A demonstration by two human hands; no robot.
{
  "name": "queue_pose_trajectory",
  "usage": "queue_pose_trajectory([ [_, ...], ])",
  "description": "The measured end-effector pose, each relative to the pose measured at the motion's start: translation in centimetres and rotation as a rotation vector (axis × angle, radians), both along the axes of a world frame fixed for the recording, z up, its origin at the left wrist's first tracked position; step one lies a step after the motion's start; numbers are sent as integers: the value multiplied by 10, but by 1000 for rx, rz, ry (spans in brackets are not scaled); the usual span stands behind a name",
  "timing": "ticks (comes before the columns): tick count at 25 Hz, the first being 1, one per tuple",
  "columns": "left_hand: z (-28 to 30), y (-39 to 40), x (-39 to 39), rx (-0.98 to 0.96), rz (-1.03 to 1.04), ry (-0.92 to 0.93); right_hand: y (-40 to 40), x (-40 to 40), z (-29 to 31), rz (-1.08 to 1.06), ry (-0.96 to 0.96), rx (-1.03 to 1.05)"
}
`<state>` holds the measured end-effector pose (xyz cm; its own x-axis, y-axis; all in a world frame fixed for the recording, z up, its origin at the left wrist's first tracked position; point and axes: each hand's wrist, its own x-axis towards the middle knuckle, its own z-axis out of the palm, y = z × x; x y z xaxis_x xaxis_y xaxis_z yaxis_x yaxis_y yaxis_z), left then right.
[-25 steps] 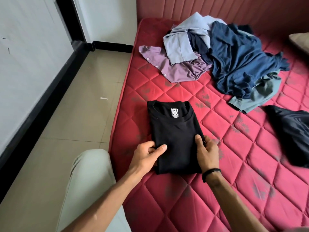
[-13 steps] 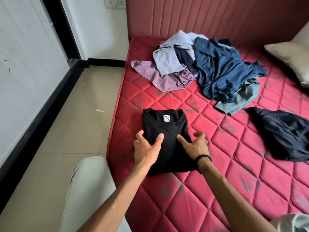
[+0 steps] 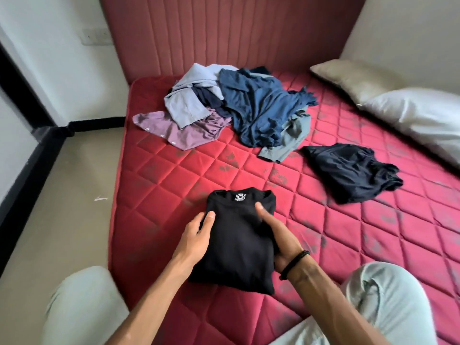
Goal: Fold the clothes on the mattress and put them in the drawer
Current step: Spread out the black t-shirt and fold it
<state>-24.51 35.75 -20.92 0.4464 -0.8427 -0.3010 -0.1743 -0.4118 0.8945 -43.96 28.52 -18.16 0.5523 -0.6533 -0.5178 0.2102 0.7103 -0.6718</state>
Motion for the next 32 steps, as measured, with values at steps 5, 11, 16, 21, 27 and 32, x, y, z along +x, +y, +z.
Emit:
queue_pose_trajectory([
  [5, 35, -59, -54, -116, -281, 52, -18, -63, -10, -190, -89, 95],
  [11, 74, -157, -108, -169, -367, 55, -107, -136, -14, -588, 62, -255],
  [16, 61, -243, -137, -197, -149, 258, -233, -193, 35, -870, 4, -462],
  [21, -5, -311, -203, -84, -148, 344, -335, -231, -13, -945, 122, -380],
  [27, -61, -358, -239, 84, -117, 86, -339, -264, -104, -1015, 453, -438],
  [32, -46, -314, -255, -227, -429, -332, -360, -283, -94, -940, 550, -521],
])
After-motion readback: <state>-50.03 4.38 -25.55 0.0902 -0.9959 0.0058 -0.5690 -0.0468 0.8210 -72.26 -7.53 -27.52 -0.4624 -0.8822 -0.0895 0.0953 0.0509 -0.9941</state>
